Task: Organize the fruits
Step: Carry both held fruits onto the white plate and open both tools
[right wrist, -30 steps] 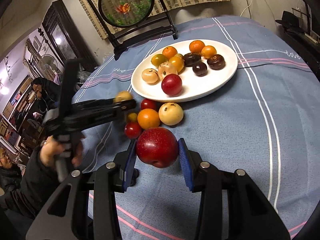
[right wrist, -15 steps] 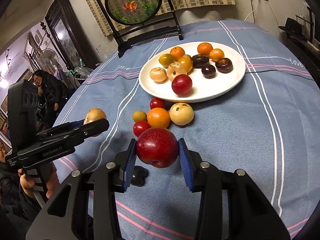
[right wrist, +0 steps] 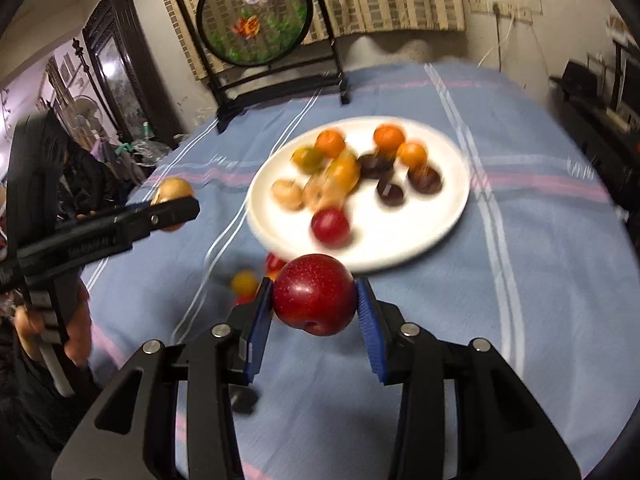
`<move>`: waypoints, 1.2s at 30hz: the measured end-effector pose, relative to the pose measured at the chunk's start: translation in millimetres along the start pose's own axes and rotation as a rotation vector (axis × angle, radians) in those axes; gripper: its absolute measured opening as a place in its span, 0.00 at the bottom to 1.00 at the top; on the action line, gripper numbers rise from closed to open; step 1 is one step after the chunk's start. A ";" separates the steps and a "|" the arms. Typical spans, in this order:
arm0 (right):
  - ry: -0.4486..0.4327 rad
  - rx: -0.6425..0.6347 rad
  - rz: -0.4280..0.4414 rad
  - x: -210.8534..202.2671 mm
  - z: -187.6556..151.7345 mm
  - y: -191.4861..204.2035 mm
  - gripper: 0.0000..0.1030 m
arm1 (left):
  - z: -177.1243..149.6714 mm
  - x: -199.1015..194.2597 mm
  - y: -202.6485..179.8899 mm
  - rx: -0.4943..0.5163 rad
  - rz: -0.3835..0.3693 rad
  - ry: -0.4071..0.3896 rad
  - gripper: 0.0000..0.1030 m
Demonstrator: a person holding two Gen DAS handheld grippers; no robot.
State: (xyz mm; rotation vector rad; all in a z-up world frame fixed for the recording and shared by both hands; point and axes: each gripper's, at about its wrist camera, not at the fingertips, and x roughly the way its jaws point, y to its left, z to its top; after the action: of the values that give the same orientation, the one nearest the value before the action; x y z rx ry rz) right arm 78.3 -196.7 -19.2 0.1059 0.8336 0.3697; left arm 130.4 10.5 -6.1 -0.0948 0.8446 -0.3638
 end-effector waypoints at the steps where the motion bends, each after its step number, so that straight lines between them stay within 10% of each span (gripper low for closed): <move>1: 0.004 -0.002 -0.011 5.9 8.7 -3.3 0.41 | 13.9 11.3 -0.5 -0.002 -0.003 0.015 0.43; 13: 0.055 0.012 -0.113 98.4 74.6 -51.2 0.43 | 70.8 123.9 -3.8 -0.044 0.026 0.165 0.52; 15: 0.063 0.013 -0.135 101.1 76.9 -53.7 0.56 | 75.3 124.1 -0.4 -0.067 0.020 0.156 0.73; 21: -0.027 0.024 -0.121 56.8 74.0 -49.5 0.58 | 78.7 72.7 6.1 -0.086 0.026 0.042 0.73; 30: -0.052 0.025 0.017 -22.6 -28.8 -9.8 0.60 | -33.9 -25.9 -2.3 0.005 0.162 -0.130 0.77; 36: 0.035 0.036 -0.015 -8.6 -58.6 1.3 0.60 | -95.4 -28.9 1.2 -0.022 0.139 -0.062 0.77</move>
State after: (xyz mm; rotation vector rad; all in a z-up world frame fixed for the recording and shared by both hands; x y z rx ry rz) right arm 29.3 -201.6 -52.2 0.1269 0.8758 0.3437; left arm 42.1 27.6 -49.1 -0.0664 0.7889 -0.2197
